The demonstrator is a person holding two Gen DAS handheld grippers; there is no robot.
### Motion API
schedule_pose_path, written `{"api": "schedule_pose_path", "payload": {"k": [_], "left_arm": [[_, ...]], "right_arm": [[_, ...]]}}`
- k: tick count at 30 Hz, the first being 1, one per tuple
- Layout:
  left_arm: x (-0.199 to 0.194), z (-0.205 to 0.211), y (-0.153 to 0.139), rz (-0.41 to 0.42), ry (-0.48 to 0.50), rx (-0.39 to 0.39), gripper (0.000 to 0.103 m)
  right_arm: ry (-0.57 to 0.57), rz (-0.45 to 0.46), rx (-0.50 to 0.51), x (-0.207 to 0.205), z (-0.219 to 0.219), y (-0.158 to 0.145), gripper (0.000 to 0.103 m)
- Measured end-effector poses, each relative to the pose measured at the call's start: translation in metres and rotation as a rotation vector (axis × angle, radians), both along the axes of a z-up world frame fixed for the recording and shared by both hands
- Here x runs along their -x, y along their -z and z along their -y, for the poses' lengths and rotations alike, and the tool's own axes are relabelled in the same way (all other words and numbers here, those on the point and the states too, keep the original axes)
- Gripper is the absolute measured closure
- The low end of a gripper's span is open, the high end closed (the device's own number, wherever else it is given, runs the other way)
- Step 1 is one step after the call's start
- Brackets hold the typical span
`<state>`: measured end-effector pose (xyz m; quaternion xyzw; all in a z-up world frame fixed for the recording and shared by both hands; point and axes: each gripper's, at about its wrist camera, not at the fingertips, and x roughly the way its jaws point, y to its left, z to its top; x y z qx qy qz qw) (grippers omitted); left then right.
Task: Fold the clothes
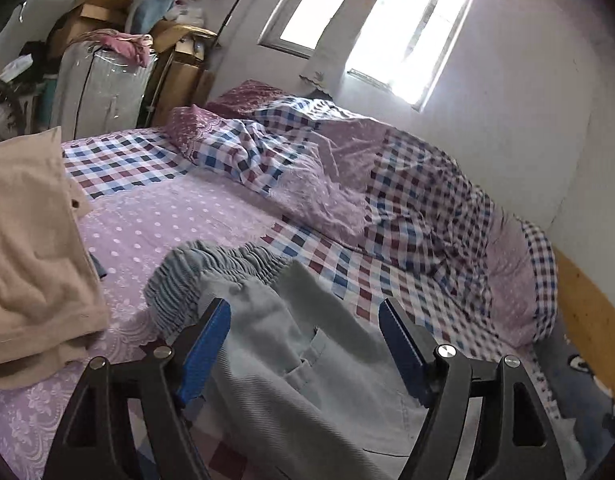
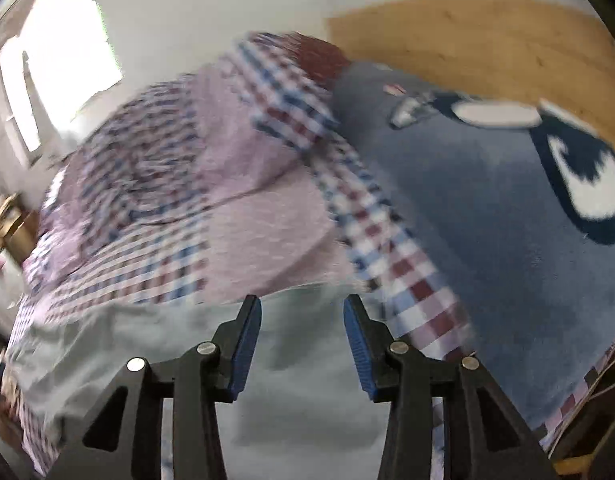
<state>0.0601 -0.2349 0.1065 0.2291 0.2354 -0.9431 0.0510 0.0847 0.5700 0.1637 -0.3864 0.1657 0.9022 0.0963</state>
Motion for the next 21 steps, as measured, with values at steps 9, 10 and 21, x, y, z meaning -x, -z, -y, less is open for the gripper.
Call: {"api": "schedule_pose_path", "payload": {"k": [9,10,21], "left_arm": [[0.011,-0.011,0.012,0.027,-0.004,0.032,0.023],[0.013,-0.012,0.014,0.033,-0.004,0.035,0.023],[0.021,-0.025,0.021,0.055,0.011,0.080,0.023]], "right_arm": [[-0.099,0.216,-0.032,0.066,-0.020,0.066,0.055],[-0.114,0.235,-0.030,0.068,-0.019,0.073,0.055],[-0.116,0.142,-0.249,0.049,0.001,0.065,0.101]]}}
